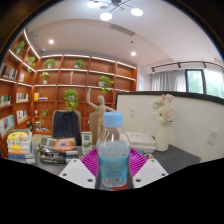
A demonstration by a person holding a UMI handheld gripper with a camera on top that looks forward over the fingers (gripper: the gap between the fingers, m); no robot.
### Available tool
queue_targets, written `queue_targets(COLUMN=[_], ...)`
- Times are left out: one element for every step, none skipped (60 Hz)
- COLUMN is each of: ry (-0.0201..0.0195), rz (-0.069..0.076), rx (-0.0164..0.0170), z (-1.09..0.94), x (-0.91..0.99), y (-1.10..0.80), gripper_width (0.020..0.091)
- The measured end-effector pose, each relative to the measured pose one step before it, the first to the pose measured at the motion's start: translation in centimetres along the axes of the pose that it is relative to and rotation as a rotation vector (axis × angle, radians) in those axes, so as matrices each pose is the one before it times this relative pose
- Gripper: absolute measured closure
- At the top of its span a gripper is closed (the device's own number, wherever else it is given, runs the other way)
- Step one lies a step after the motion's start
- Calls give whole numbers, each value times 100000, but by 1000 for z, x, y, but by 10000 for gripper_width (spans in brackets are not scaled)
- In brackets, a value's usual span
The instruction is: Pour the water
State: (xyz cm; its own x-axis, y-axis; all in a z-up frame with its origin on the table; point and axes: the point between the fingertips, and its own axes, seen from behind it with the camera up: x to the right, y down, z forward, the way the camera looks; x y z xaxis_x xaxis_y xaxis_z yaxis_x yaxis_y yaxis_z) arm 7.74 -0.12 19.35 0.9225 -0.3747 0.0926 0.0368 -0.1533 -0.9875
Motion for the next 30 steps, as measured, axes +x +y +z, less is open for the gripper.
queue_targets(ry=[705, 692, 659, 546, 451, 485, 746, 574, 626, 499, 369, 293, 42, -143, -573, -702, -613, -451, -311, -334, -383, -403, -686, -1063, -1205, -1109, -481, -327, -619, -266], rz=[-97, 32, 86, -3, -180, -220, 39, -97, -289, -436, -305, -74, 278, 257, 289, 261, 388, 435, 364, 241, 203, 313, 604, 691, 759, 805, 896, 849, 814, 515], rx=[-996, -679, -693, -685, -736, -736, -735, -532, -716, -642, -655, -762, -855, -767, -632, -781, -730, -565, -383, -222, -197, -423, -351, -277, -325, -649, 2082, 1910, -80, -724], z=[-248, 242, 254, 279, 269, 287, 462, 366, 263, 249, 269, 256, 264, 237, 111, 195, 181, 152, 136, 131, 104, 150, 39, 98, 131, 123, -114, 41, 2, -75], x=[184, 358, 419, 364, 344, 346, 378, 334, 380, 304, 253, 214, 119, -16, -51, -26, -10, 19, 7, -18, -28, -157, -168, -166, -216, -181, -32, -55, -92, 113], y=[-42, 419, 450, 479, 513, 538, 524, 721, 439, 467, 476, 484, 525, 461, 594, 472, 451, 433, 385, 368, 359, 334, 367, 397, 402, 472, -213, -189, 188, -59], gripper_width=[735, 735, 735, 735, 735, 735, 735, 735, 736, 734, 735, 734, 734, 735, 735, 734, 734, 734, 733, 734, 734, 734, 734, 734, 734, 718, 718, 716, 717, 716])
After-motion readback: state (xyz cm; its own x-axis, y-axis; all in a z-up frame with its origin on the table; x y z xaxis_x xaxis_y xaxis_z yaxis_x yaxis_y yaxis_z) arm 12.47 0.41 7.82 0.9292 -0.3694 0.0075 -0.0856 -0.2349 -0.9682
